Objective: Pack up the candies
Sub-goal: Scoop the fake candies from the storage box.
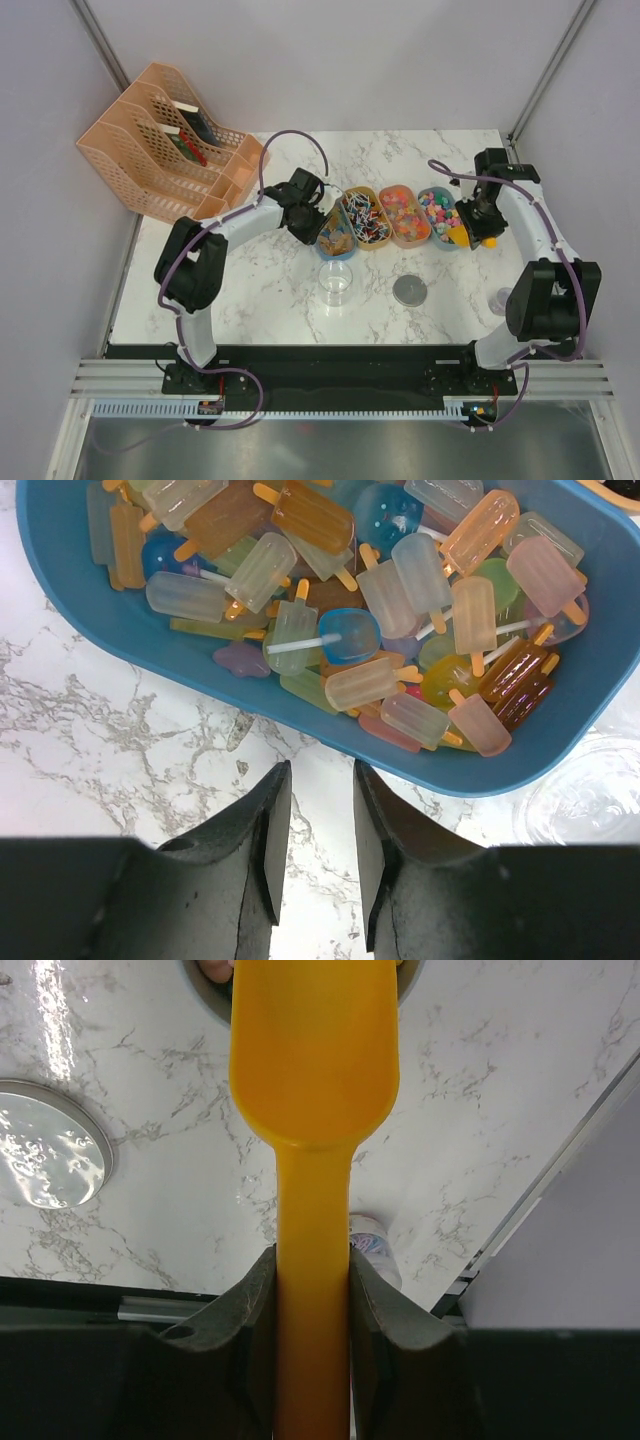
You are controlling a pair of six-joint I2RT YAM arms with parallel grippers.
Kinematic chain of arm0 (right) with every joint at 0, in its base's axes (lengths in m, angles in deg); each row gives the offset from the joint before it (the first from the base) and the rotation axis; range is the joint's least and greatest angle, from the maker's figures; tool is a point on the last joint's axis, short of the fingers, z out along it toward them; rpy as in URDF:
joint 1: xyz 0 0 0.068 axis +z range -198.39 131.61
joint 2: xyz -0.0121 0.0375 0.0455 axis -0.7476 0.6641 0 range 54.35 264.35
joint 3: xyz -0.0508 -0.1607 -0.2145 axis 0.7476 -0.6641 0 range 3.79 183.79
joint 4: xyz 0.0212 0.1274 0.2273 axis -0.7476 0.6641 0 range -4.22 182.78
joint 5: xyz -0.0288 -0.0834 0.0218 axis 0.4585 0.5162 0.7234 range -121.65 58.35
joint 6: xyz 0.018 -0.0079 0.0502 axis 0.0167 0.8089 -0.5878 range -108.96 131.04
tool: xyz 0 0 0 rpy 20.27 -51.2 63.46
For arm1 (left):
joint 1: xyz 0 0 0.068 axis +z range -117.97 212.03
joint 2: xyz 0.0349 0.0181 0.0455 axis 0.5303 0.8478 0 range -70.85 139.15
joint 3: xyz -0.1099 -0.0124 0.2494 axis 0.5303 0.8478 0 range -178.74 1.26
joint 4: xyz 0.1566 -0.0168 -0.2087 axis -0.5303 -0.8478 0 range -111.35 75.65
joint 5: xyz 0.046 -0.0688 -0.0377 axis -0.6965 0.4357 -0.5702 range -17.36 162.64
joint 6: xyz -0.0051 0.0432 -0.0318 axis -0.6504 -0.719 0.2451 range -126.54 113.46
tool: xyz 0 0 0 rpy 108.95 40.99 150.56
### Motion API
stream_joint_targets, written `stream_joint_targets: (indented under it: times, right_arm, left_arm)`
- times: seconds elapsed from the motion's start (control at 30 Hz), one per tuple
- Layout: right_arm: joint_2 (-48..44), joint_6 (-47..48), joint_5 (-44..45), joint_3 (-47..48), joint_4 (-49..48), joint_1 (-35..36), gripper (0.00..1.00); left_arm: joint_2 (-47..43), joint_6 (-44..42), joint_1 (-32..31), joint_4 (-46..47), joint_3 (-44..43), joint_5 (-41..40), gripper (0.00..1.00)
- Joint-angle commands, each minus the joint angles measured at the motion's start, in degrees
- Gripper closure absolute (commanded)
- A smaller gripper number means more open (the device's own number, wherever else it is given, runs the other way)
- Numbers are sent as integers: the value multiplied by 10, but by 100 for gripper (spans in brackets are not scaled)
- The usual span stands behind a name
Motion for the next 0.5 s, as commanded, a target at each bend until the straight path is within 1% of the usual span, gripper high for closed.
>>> stream_joint_targets:
  times: [0.0,0.3,0.47]
  right_arm:
    - [26,14,28,36,27,-3,100]
    - [93,39,5,89,70,-3,100]
    - [133,43,-8,118,73,-2,100]
  left_arm:
    - [-32,1,-4,29,5,-7,62]
    - [-36,7,-3,42,11,-9,62]
    - [-32,6,-3,45,7,-16,62]
